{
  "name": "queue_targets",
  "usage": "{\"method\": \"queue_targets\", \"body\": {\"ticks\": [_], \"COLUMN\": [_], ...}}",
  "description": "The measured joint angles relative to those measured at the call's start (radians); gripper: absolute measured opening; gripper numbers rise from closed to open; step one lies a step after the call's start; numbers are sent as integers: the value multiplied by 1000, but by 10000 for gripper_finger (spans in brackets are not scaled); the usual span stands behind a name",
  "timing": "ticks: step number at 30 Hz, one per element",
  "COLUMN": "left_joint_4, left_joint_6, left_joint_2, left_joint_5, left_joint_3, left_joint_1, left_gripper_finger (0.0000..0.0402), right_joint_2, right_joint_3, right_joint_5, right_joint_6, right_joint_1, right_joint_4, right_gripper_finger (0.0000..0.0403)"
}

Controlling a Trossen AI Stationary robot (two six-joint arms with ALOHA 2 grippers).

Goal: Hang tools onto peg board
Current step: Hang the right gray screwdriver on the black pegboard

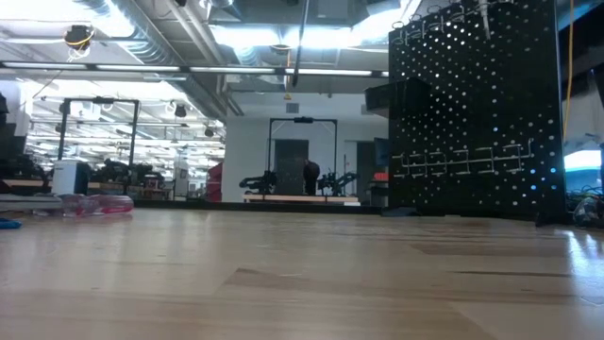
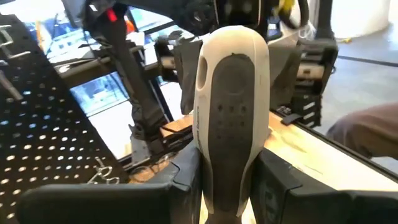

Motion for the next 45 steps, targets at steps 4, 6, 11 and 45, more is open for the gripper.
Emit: {"method": "queue_targets", "body": {"ticks": [4, 6, 11, 45], "left_joint_4": [-1, -12, -20, 36], "left_joint_6": [1, 0, -3, -92], "left_joint_2": [0, 0, 7, 10], "left_joint_5": [0, 0, 0, -46], "left_joint_3": [0, 0, 0, 1], "left_joint_1": [-28, -42, -84, -118], "left_gripper_finger": [80, 80, 80, 110], "right_joint_2": [0, 0, 4, 72], "right_joint_3": [15, 15, 15, 14], "right_joint_5": [-121, -163, -270, -461], "right_joint_6": [-215, -299, -398, -605], "right_joint_1": [-6, -6, -27, -130], "right_joint_4": [187, 280, 429, 614], "right_gripper_finger": [257, 257, 257, 131]}}
